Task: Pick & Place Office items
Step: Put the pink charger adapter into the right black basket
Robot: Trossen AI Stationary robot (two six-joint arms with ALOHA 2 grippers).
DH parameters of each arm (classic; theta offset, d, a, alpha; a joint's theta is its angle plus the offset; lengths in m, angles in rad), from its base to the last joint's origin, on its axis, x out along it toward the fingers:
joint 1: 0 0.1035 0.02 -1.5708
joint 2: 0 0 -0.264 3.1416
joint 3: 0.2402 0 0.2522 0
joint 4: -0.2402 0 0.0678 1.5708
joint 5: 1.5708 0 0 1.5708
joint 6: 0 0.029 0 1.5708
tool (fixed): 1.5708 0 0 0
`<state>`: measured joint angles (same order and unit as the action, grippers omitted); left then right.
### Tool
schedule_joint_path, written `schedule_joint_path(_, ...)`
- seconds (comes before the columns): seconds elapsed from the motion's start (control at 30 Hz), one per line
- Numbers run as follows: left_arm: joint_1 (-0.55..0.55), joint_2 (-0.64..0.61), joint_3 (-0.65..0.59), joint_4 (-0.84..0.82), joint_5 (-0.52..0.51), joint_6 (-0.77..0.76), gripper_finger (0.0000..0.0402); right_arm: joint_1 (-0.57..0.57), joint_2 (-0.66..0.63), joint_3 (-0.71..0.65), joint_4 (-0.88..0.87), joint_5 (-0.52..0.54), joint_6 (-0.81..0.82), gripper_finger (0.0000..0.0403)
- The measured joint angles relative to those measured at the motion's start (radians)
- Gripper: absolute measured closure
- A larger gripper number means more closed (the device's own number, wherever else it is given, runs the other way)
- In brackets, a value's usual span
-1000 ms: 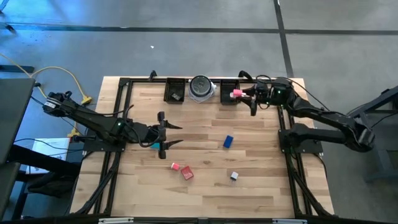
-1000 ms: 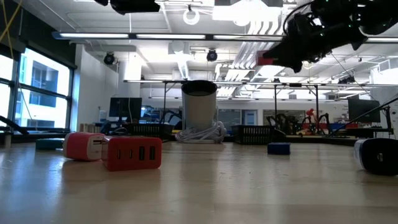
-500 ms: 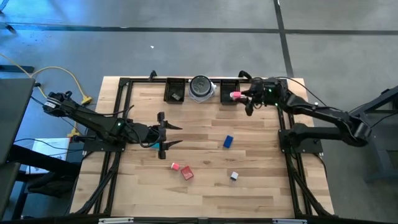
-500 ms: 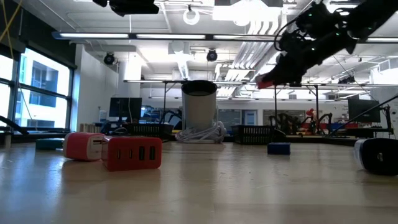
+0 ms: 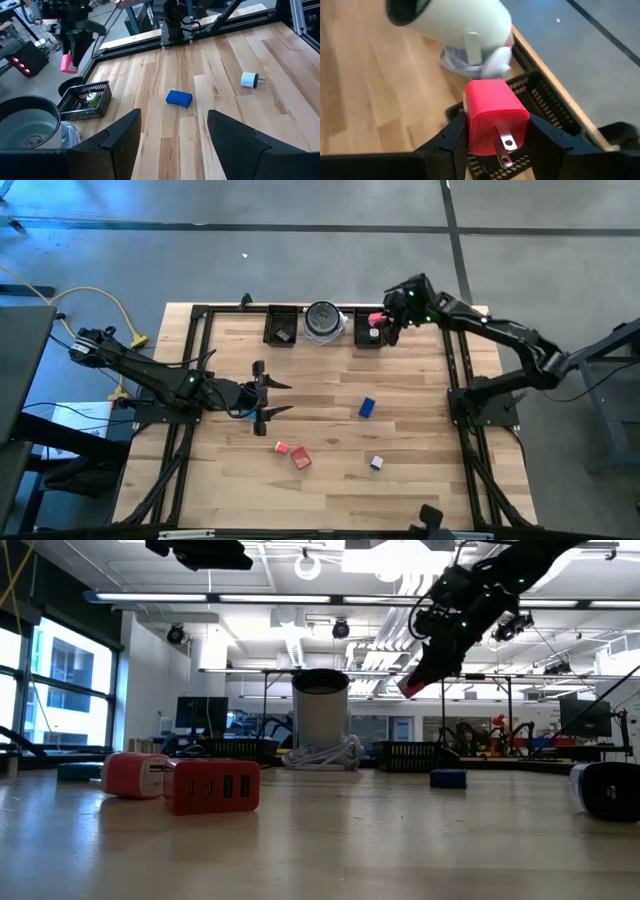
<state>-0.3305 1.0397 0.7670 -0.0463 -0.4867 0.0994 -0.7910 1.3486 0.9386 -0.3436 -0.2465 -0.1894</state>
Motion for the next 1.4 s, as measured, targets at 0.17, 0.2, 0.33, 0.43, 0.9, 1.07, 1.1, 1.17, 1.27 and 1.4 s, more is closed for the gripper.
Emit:
schedule_joint_path(0.17,0.000,0.000,0.000,0.000,0.000,0.001,0.0181,-0.002,0.114,0.151,-0.180,0.065,-0.056,0.0257)
schedule_joint_path(0.2,0.000,0.000,0.000,0.000,0.000,0.002,0.0181,-0.002,0.138,0.181,-0.214,0.066,-0.065,0.0257)
schedule_joint_path(0.33,0.000,0.000,-0.001,-0.010,0.000,0.003,0.0181,-0.001,0.219,0.292,-0.306,0.075,-0.089,0.0257)
schedule_joint_path(0.43,0.000,0.000,-0.001,-0.021,0.000,0.000,0.0181,-0.001,0.267,0.348,-0.359,0.092,-0.111,0.0257)
schedule_joint_path(0.9,0.000,0.000,-0.002,-0.026,0.000,0.001,0.0181,-0.001,0.418,0.493,-0.519,0.197,-0.177,0.0257)
schedule_joint_path(1.07,0.001,0.000,-0.002,-0.026,0.000,0.002,0.0181,-0.001,0.452,0.504,-0.518,0.213,-0.186,0.0258)
schedule_joint_path(1.1,0.001,0.000,-0.002,-0.026,0.000,0.004,0.0181,-0.001,0.461,0.506,-0.518,0.219,-0.187,0.0258)
schedule_joint_path(1.17,0.001,0.000,-0.002,-0.026,0.000,0.004,0.0181,-0.001,0.480,0.508,-0.520,0.226,-0.196,0.0258)
schedule_joint_path(1.27,0.001,0.000,-0.002,-0.026,0.001,0.004,0.0181,-0.002,0.502,0.511,-0.513,0.236,-0.201,0.0258)
schedule_joint_path(1.4,0.001,0.000,-0.002,-0.026,0.001,0.005,0.0181,-0.009,0.509,0.511,-0.493,0.243,-0.205,0.0258)
